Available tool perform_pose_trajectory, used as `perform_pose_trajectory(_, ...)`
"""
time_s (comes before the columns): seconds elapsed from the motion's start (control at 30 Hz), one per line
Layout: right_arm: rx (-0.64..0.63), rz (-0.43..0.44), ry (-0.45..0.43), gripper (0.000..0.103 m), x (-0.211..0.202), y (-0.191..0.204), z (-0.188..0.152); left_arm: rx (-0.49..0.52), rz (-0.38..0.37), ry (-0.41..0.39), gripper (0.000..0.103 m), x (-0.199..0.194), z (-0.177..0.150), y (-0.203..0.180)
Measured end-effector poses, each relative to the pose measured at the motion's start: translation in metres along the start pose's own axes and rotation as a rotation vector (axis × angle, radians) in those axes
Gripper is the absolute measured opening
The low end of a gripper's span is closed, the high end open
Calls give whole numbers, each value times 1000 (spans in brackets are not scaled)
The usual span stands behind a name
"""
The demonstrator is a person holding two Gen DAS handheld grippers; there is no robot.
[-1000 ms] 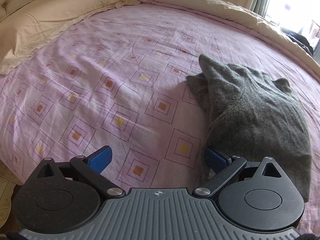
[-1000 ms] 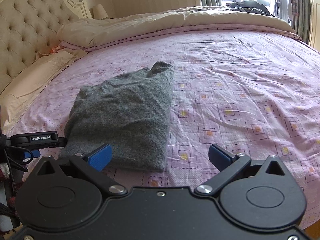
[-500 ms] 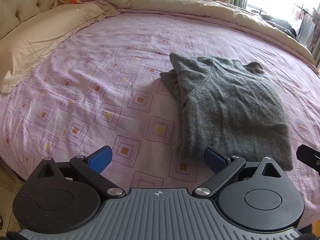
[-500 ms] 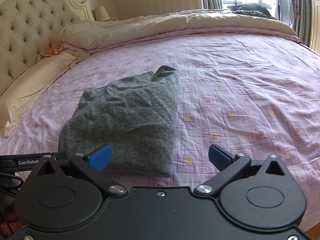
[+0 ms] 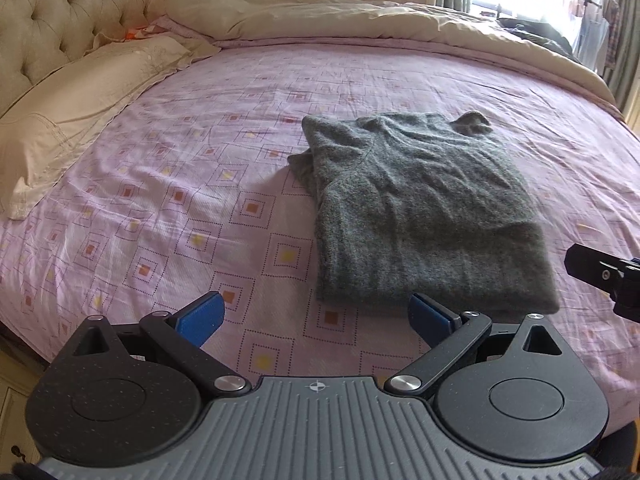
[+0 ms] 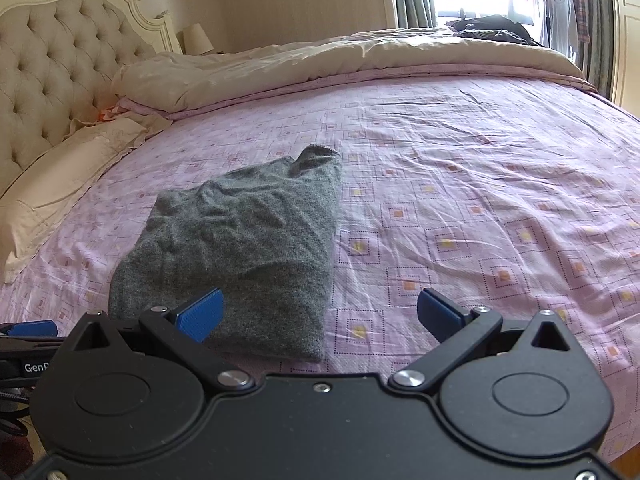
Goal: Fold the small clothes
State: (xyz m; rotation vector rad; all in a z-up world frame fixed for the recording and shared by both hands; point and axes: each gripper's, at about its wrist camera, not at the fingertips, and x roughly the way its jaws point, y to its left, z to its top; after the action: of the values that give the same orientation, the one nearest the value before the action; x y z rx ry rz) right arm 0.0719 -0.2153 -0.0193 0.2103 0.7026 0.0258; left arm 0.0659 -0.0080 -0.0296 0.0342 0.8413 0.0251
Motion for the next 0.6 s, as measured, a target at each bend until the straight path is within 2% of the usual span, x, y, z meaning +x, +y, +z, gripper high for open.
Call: perform_pose_trajectory(0.6, 26, 15, -2, 102, 0, -9, -2, 35, 7, 3, 100, -1, -1, -15)
